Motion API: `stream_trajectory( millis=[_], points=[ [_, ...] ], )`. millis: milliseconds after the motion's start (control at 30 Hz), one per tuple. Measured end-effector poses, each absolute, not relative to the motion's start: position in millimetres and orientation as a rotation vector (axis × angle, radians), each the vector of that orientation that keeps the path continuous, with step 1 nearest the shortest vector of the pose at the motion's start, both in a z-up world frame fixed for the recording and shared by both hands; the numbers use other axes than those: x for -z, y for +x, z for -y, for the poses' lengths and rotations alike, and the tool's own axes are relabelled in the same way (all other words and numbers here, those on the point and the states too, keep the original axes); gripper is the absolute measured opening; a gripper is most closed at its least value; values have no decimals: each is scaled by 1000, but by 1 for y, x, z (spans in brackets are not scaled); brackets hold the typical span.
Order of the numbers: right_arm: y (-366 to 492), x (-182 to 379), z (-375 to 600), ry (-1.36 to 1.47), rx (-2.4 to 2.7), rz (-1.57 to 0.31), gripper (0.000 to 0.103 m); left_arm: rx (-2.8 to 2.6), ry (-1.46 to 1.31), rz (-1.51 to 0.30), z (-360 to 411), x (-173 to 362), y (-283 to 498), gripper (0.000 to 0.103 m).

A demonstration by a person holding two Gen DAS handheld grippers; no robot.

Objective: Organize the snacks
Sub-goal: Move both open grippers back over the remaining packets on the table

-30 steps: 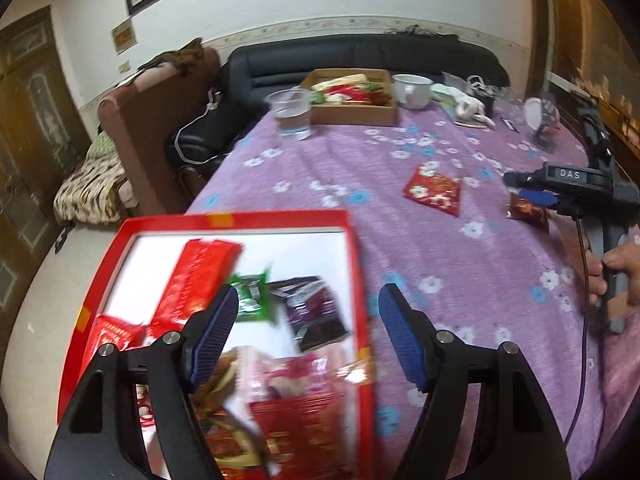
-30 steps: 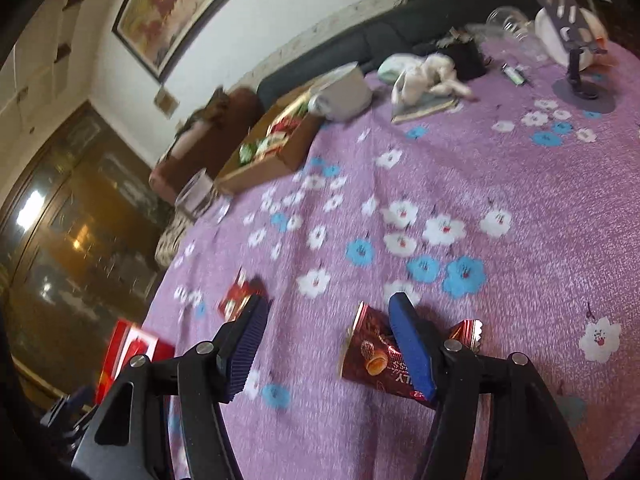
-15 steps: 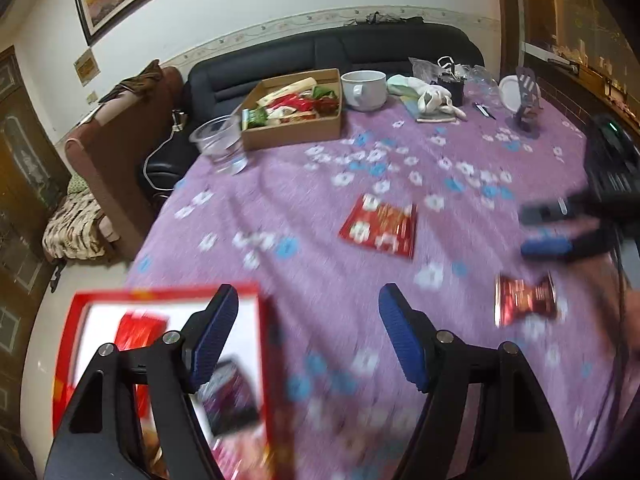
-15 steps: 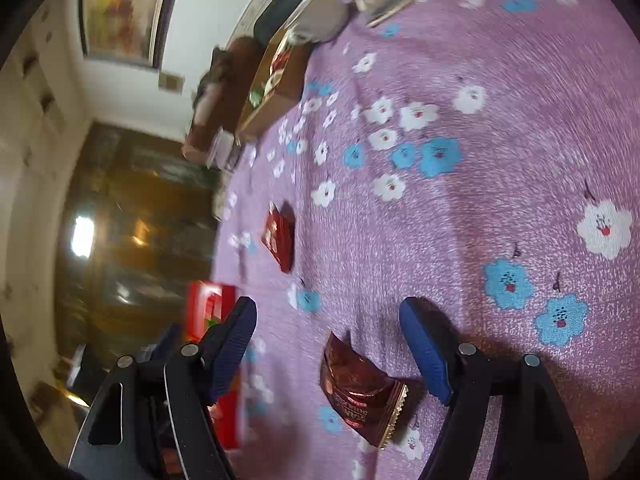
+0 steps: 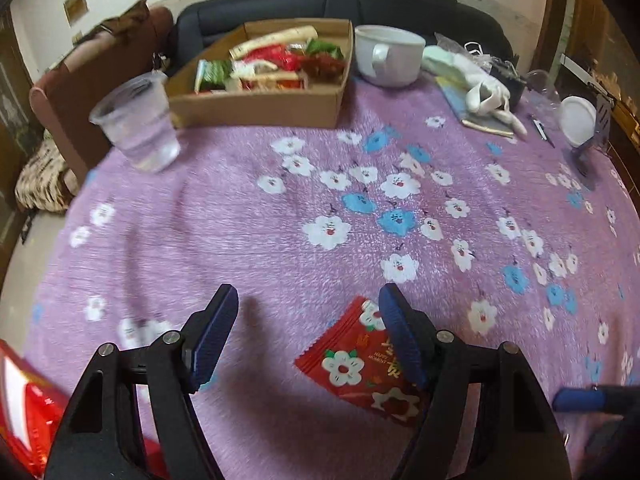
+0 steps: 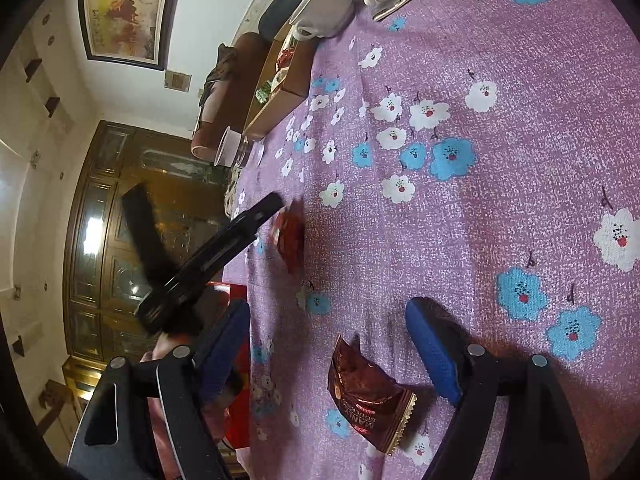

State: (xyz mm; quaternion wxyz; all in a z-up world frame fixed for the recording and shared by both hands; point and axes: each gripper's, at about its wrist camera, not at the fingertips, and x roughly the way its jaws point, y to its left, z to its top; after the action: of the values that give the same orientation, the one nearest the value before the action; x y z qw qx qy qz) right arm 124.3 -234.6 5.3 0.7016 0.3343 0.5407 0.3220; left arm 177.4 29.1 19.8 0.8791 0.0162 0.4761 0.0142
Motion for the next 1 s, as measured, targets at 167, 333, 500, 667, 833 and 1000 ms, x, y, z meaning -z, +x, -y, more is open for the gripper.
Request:
stream_trajectory(
  millis=[167,333,500,667,833,1000],
  points=[
    [129,-6,230,743,-717,-1205,83,68,62,-971,-13,-15,166,73],
    [131,-5,229,744,-717,-1205,83,155,103,-978,-1,-15,143,73],
    [132,-5,228,743,-717,-1205,83,254,163,-959,11,-14,109,72],
    [133,-4,228,743,-719,-1200,83,365,194,-923,24,-17,59,61],
    [133,-4,228,744,-720,-1200,83,260,167,-907,15,-30,54,62],
    [133,-2,230,746,-719,-1200,83,99,59,-892,-10,-48,97,70]
  ],
)
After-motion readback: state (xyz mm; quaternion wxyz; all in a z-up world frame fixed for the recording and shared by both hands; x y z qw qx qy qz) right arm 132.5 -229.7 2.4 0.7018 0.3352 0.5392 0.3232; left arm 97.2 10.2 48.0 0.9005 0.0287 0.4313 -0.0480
